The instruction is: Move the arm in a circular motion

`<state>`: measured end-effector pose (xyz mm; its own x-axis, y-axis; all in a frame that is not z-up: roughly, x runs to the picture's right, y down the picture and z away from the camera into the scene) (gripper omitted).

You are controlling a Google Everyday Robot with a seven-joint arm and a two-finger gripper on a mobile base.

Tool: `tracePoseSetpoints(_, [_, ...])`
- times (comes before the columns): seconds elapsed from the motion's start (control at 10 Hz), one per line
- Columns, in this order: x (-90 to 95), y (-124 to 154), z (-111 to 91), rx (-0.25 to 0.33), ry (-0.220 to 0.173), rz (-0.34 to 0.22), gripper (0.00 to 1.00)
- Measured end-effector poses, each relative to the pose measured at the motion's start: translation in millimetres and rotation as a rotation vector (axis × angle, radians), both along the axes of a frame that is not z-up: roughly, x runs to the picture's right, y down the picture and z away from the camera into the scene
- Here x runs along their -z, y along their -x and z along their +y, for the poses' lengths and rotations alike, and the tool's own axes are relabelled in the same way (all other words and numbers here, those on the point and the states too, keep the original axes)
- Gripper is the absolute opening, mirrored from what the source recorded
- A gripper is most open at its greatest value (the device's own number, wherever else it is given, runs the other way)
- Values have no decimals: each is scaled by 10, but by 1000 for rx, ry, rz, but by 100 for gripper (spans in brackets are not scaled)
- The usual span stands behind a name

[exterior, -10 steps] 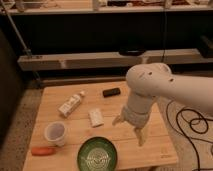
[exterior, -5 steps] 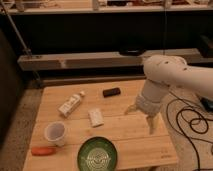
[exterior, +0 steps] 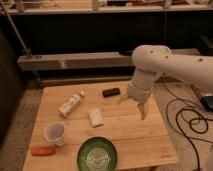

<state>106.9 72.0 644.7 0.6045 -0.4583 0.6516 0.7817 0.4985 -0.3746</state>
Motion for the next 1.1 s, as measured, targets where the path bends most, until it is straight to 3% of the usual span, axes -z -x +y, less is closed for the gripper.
tracePoseSetpoints(0.2, [-99, 106, -111, 23, -13, -18, 74])
tracePoseSetpoints(0.6, [-63, 657, -8, 99, -61, -43, 74])
tracePoseSetpoints(1.1, [-210, 999, -136, 158, -96, -82, 74])
